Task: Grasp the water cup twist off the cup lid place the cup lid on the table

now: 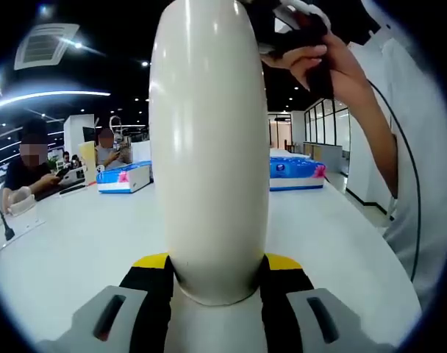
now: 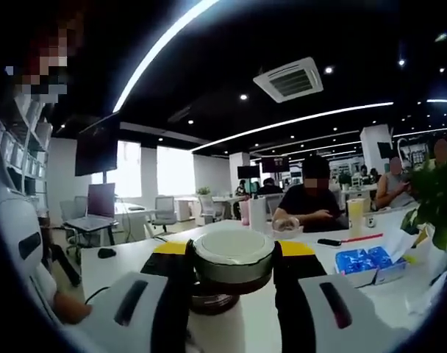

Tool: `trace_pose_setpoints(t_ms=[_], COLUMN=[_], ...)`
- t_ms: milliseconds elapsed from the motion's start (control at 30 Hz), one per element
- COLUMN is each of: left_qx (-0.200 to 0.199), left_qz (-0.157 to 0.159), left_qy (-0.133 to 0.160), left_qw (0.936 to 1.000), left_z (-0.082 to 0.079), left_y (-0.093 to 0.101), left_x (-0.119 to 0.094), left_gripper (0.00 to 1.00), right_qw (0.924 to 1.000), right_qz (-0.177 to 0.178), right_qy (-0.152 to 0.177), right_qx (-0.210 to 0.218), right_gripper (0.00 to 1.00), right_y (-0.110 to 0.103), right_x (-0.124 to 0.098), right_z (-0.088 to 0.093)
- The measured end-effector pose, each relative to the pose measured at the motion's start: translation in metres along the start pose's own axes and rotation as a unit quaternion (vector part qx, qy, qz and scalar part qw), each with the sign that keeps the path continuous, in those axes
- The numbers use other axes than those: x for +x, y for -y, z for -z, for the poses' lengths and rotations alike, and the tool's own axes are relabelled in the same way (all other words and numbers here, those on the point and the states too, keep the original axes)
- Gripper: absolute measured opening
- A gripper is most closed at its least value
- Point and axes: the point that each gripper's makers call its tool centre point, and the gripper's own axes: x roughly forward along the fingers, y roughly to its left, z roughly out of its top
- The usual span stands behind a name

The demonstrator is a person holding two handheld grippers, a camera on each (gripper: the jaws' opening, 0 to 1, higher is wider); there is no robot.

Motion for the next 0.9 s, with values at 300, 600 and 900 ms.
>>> trace_pose_setpoints(t_ms=[300, 600, 900], left_qx=[0.0, 0.0, -0.001], left_qz=[0.0, 0.0, 0.0], left_qy=[0.0, 0.0, 0.0], left_qw=[1.0, 1.0, 1.0], left_z=[0.0, 0.0, 0.0], left_y=[0.0, 0.0, 0.001], left_x=[0.0, 0.0, 0.0], left_gripper=[0.48, 0.48, 0.48], right_qw=[0.9997, 0.9987, 0.9975], right_qz=[0.024, 0.05, 0.065], right_qy=[-0.001, -0.009, -0.028], right_qx=[-0.003, -0.003, -0.006], right_gripper=[0.45, 0.45, 0.45], right_y=[0.017, 0.036, 0.051], right_x=[-0.006, -0.013, -0.018], right_z=[0.002, 0.011, 0.032])
